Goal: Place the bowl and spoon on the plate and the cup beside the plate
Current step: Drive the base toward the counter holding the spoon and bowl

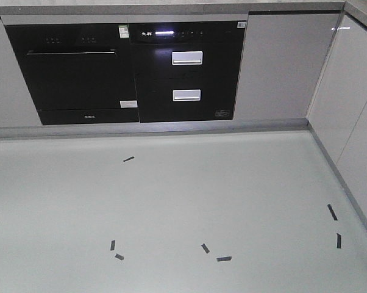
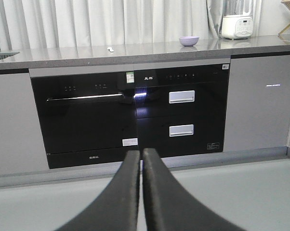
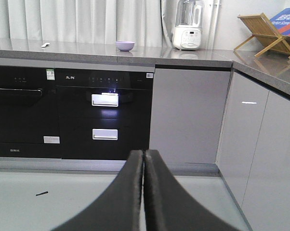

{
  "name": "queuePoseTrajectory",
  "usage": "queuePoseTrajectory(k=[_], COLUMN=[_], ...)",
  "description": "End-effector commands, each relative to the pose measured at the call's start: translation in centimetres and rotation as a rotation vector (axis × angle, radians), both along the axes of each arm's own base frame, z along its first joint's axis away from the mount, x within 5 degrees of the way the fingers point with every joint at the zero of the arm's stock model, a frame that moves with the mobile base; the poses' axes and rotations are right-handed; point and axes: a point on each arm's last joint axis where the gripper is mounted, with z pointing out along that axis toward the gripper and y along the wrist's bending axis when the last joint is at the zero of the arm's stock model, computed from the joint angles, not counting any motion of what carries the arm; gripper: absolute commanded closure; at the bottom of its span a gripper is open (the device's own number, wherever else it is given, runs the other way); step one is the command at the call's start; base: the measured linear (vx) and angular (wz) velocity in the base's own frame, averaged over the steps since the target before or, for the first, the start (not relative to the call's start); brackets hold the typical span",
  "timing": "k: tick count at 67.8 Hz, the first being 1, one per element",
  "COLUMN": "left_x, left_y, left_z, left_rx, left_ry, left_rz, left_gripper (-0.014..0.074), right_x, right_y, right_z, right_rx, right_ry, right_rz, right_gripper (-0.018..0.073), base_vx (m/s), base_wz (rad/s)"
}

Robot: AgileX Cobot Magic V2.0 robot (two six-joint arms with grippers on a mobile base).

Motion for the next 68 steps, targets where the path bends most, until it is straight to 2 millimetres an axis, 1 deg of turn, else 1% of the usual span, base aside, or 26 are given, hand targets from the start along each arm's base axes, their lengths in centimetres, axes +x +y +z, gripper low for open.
queuePoseTrajectory(k=[1, 68], left_x=[-0.2, -0.2], left_y=[-0.02, -0.02], left_z=[1.63, 1.63], left_rx=[-0.011, -0.011], left_ry=[-0.11, -0.11], left_rz=[-0.006, -0.006], left_gripper=[0.0603, 0.0603], right_x=[-0.13, -0.13], right_y=[-0.07, -0.07], right_z=[0.77, 0.77], right_rx=[-0.01, -0.01], right_ry=[-0.092, -0.092], right_rz=[-0.011, -0.011], right_gripper=[0.0564, 0.0564], base_vx=[0.0, 0.01], base_wz=[0.0, -0.02])
